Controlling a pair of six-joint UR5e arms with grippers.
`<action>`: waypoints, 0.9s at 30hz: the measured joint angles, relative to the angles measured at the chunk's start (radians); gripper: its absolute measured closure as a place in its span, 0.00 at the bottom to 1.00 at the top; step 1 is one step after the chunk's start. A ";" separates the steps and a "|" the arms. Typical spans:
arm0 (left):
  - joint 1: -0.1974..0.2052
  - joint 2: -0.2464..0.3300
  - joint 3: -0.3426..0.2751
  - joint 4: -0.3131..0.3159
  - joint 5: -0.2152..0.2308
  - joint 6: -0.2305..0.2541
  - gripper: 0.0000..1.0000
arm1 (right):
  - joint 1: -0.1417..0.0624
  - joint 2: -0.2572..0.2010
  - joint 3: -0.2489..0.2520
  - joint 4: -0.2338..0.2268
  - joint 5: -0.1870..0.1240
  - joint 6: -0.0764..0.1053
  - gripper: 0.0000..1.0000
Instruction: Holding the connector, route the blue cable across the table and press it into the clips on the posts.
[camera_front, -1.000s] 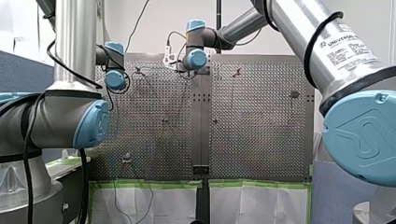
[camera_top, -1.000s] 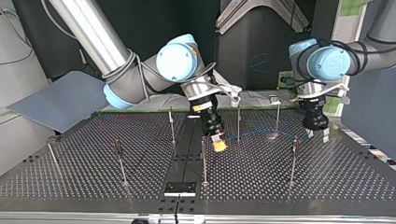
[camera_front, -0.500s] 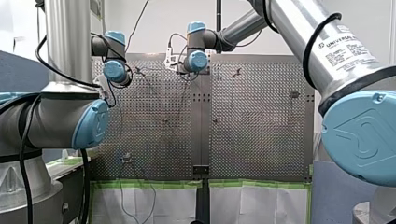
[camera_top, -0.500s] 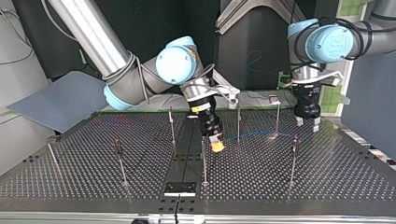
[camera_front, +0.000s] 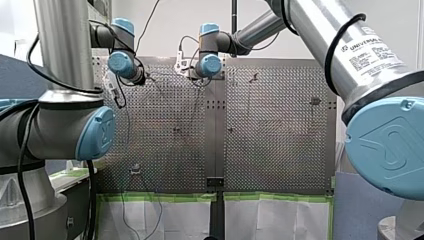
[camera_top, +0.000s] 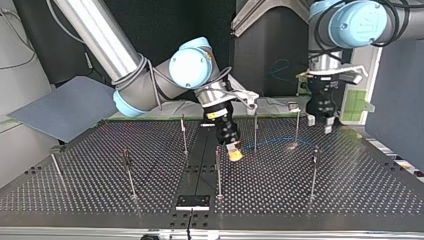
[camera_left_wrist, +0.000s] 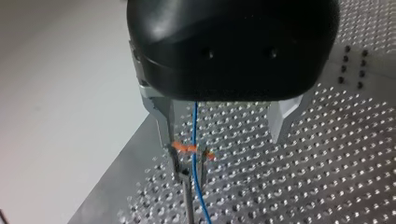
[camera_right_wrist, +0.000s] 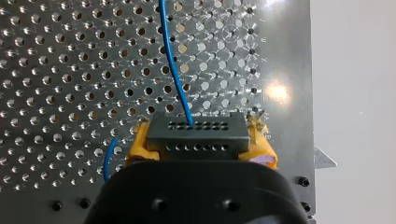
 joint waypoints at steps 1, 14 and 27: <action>-0.003 0.003 0.000 -0.005 0.000 0.007 0.00 | 0.000 0.000 0.000 0.000 0.001 0.000 1.00; -0.036 0.020 0.014 0.010 0.086 0.114 0.00 | -0.007 0.002 0.000 -0.001 0.004 0.000 1.00; -0.066 -0.053 0.093 0.082 0.119 0.145 0.00 | -0.007 0.004 -0.001 -0.002 0.001 0.000 1.00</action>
